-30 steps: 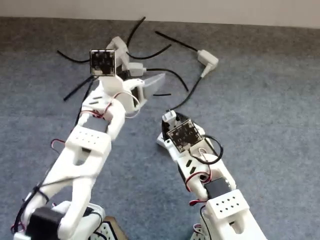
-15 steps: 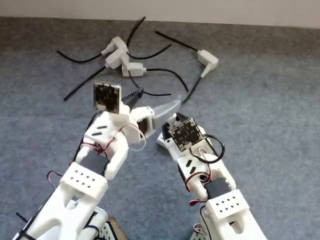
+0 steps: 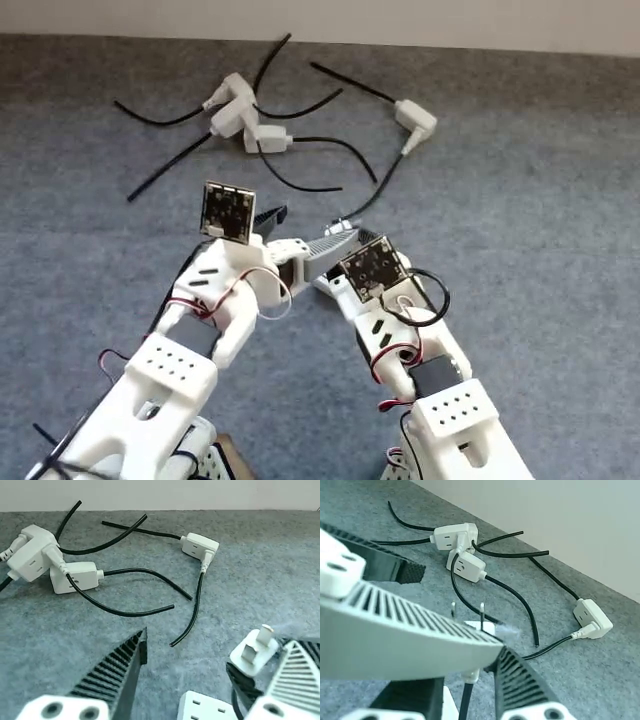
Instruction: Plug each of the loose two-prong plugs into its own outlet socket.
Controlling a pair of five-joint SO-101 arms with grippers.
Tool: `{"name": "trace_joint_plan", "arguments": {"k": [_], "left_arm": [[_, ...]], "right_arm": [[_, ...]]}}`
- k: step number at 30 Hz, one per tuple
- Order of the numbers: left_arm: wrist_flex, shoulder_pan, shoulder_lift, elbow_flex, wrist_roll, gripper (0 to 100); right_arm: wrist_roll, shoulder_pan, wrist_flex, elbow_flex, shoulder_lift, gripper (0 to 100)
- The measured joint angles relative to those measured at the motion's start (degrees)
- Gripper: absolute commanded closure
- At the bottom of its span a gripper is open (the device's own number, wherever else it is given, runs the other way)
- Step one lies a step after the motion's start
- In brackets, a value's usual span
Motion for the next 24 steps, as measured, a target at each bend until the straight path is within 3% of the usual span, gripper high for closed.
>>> {"name": "trace_joint_plan", "arguments": {"k": [8, 12, 24], "left_arm": [[-17.1, -5.4, 19.6, -3.4, -1.1, 60], [-18.3, -8.2, 26.5, -8.0, -1.1, 60], [-18.4, -10.9, 26.9, -8.4, -1.1, 60]], "right_arm": [[-0.2, 0.3, 0.0, 0.1, 0.2, 99.1], [0.0, 0.0, 0.0, 0.3, 0.2, 99.1], [0.0, 0.0, 0.0, 0.3, 0.1, 99.1]]}}
